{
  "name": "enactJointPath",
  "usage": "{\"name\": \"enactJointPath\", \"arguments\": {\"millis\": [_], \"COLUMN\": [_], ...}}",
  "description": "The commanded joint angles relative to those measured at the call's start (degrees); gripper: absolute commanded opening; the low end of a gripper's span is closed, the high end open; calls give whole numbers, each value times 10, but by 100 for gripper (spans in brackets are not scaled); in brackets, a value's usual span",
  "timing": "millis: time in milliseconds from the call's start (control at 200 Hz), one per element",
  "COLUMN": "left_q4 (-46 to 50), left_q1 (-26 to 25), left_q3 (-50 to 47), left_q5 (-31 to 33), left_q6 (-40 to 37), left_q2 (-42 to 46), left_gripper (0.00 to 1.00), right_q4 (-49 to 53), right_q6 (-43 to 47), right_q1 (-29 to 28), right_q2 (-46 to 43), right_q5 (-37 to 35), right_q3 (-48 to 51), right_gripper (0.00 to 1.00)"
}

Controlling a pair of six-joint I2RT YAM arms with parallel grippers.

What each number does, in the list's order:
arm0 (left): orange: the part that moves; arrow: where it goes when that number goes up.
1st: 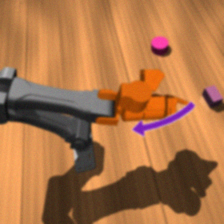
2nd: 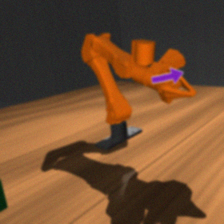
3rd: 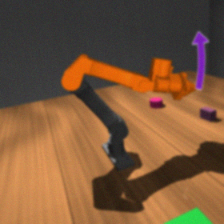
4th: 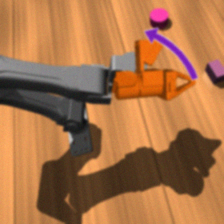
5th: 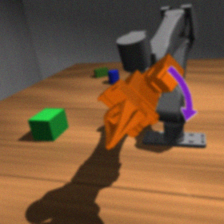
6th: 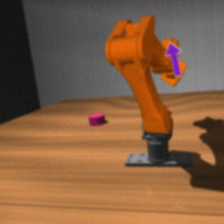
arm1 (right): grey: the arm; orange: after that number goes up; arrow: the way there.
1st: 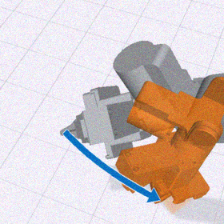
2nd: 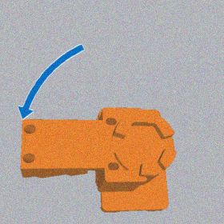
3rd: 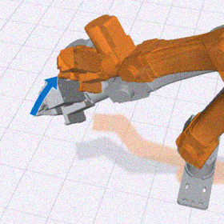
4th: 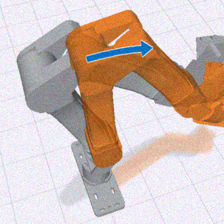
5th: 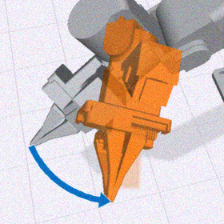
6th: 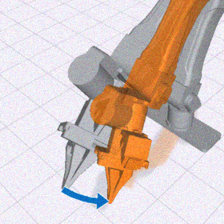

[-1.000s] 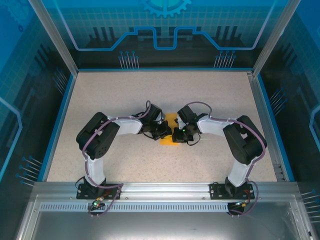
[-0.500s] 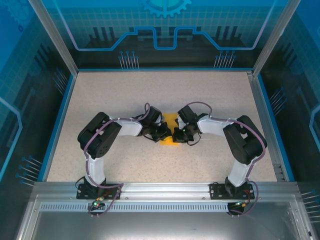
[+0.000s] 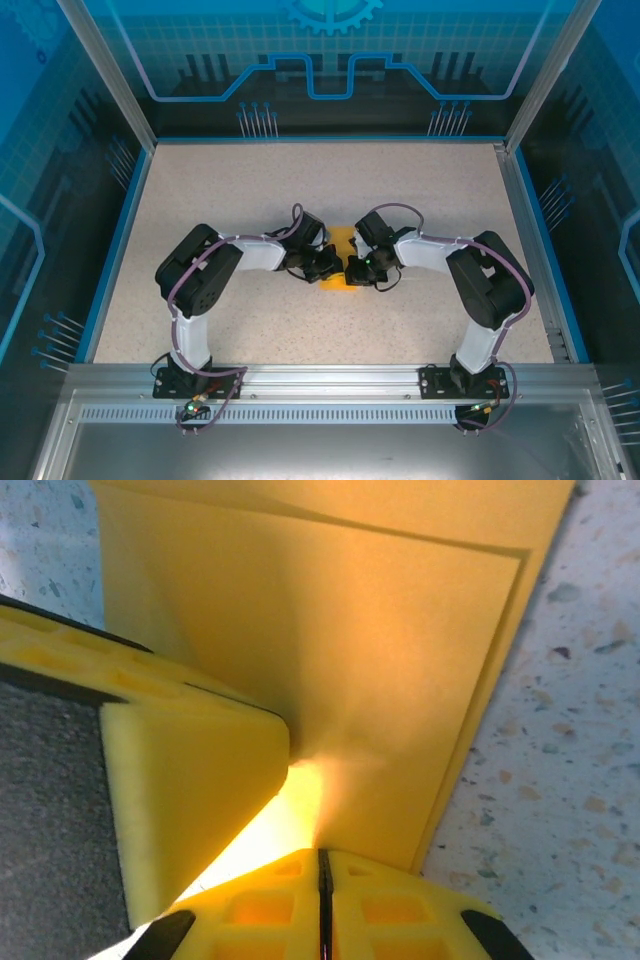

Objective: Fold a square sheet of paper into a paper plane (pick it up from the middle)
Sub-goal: Fold the triangle a second time at the center of the table.

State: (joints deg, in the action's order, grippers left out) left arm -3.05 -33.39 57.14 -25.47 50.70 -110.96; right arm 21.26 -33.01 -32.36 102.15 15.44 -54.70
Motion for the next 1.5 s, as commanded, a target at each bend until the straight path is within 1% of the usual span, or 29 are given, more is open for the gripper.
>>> {"name": "enactJointPath", "arguments": {"millis": [0, 205, 645, 755, 835, 980, 1095, 1115, 1196, 1271, 1386, 1496], "left_q4": [10, 5, 78, 92, 108, 136, 136, 132, 116, 91, 35, -7], "left_q1": [42, 64, 93, 102, 105, 105, 105, 105, 106, 106, 105, 105], "left_q3": [-25, -22, 38, 51, 66, 88, 73, 67, 43, 16, -26, -51], "left_q5": [51, 53, 97, 106, 110, 99, 86, 83, 66, 46, 17, -13], "left_q6": [-39, -58, -96, -106, -118, -129, -121, -119, -107, -95, -72, -47], "left_q2": [-14, -11, -19, -15, 0, 38, 74, 80, 102, 119, 128, 120], "left_gripper": [5, 6, 6, 6, 7, 13, 20, 21, 28, 35, 42, 50], "right_q4": [86, 85, 86, 85, 89, 102, 84, 79, 59, 48, 33, 33], "right_q6": [9, 9, 6, 4, 10, 22, 14, 13, 26, 47, 64, 90], "right_q1": [1, -1, -2, -3, -3, -3, 4, 7, 22, 42, 78, 92], "right_q2": [49, 55, 50, 45, 32, -14, -47, -51, -60, -61, -52, -28], "right_q5": [-93, -93, -95, -86, -65, -25, -24, -25, -24, -17, 9, 47], "right_q3": [40, 40, 40, 40, 14, -69, -96, -96, -85, -74, -64, -73], "right_gripper": [9, 9, 9, 9, 11, 17, 26, 28, 43, 52, 57, 57]}}
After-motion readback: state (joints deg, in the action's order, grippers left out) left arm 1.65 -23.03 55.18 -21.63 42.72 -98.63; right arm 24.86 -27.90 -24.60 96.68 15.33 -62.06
